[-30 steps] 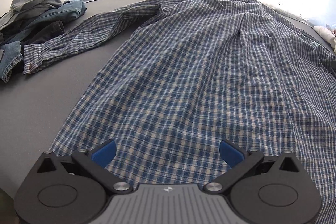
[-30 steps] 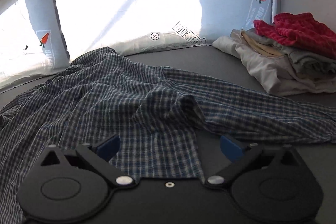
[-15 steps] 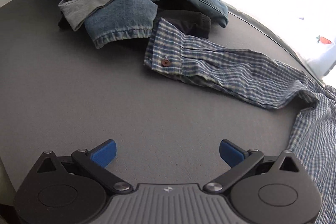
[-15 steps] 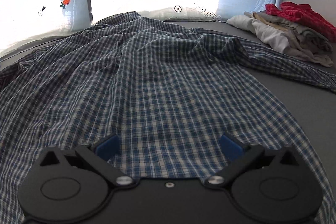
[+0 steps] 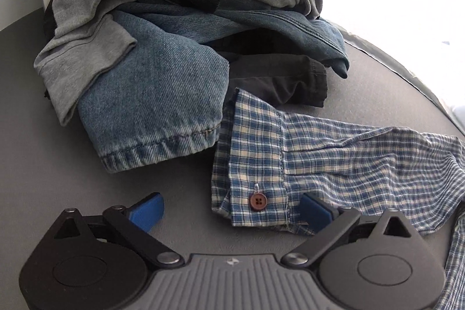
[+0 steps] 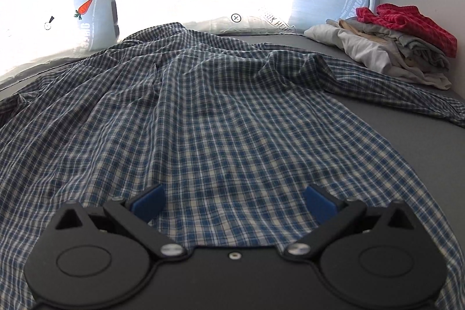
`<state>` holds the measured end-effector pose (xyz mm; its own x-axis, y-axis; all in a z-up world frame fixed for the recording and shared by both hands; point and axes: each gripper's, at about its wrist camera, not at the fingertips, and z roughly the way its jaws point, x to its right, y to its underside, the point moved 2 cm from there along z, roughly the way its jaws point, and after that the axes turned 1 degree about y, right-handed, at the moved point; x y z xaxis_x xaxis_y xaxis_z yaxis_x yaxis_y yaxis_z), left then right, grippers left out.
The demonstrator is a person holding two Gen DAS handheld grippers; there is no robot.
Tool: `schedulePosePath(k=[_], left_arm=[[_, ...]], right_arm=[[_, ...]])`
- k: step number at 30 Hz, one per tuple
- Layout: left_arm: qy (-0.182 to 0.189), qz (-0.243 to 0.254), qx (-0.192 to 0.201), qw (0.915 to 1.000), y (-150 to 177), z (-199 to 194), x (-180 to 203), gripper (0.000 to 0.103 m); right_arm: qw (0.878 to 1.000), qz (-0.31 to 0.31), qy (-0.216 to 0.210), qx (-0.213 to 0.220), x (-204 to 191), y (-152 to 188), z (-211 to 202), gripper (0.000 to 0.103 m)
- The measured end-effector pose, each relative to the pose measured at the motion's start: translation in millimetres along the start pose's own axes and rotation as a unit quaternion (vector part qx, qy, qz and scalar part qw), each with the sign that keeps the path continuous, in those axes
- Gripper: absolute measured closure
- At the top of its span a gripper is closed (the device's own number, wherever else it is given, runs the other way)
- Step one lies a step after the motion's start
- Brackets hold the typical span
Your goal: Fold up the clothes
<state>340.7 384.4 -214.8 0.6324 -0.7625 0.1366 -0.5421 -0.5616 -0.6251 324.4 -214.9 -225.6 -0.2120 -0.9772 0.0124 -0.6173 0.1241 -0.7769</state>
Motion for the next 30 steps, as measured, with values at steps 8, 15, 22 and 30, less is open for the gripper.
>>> schedulePosePath(k=[8, 15, 22, 30], left_arm=[[0.023, -0.069, -0.005, 0.9973, -1.8, -17.7, -6.3, 0.097], [0.052, -0.13, 0.006, 0.9901, -4.8, -70.8, -16.7, 0.101], [0.061, -0.186, 0.012, 0.9807, 1.9, -97.2, -23.5, 0.102], [0.037, -0.162, 0.05, 0.9848, -26.5, -109.1, -20.7, 0.101]], right_arm=[[1.0, 0.003, 0.0, 0.0, 0.5, -1.0, 1.1, 0.0], [1.0, 0.004, -0.001, 0.0, 0.9, -0.5, 1.3, 0.0], [1.0, 0.004, -0.004, 0.0, 1.3, -0.9, 1.8, 0.0], [1.0, 0.004, -0.005, 0.0, 1.1, -1.4, 2.2, 0.0]])
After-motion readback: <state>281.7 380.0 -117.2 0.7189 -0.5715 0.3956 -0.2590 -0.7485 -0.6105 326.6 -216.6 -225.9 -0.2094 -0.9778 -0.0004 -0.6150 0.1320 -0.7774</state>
